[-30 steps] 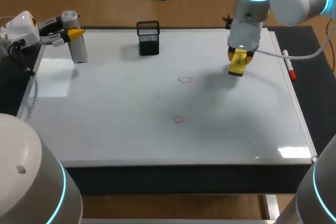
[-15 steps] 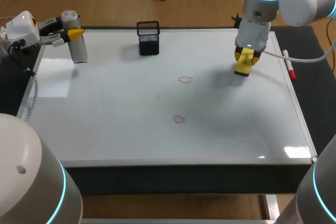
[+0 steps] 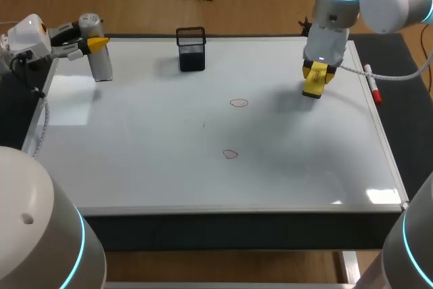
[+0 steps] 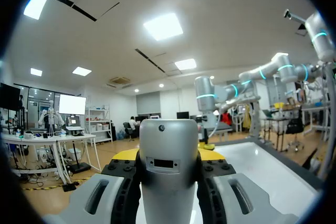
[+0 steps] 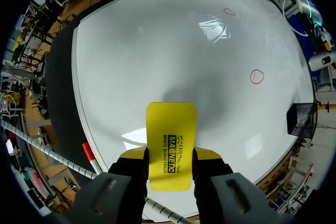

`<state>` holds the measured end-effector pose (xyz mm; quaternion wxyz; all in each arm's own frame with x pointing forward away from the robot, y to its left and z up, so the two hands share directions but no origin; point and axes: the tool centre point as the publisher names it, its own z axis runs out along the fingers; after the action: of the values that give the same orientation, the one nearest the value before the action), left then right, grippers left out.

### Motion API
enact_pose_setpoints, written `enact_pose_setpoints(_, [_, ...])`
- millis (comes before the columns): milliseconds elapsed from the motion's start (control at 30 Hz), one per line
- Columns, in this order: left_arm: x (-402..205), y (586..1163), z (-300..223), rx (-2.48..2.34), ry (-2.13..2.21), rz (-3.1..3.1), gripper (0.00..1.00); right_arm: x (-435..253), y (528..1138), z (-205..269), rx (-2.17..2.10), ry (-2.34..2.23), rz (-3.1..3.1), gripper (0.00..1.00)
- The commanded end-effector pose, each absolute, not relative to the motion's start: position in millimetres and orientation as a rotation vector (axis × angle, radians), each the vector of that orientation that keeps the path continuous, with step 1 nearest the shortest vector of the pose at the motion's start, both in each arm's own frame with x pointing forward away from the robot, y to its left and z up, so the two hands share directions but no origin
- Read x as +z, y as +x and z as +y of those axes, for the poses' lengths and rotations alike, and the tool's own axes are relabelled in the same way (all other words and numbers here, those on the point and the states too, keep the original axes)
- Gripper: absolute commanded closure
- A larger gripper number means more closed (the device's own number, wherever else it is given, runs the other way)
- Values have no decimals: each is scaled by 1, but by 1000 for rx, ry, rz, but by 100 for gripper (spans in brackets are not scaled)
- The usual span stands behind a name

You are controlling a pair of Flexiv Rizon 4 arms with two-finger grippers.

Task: Pick up the inspection probe, press it on each red-marked spot on the whiteboard one by one, put down the probe, pick up the eraser, and wipe off all the red marks.

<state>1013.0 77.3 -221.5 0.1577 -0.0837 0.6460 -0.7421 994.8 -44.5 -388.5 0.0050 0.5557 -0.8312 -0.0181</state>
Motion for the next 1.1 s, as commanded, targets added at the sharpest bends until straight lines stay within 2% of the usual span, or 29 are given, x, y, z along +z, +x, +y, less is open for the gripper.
enact_pose_setpoints(33, [-220,1013,78,-2123,-239,1848,100,-388,996,-45,-52,1740,-2599,100])
enact_pose_setpoints(400, [-218,1002,54,-2125,-199,1853,100,-388,996,-45,-52,1740,-2599,100])
enact_pose_setpoints(1100, [-220,982,-65,-2198,-119,1839,100,-388,996,-45,-52,1740,-2599,100])
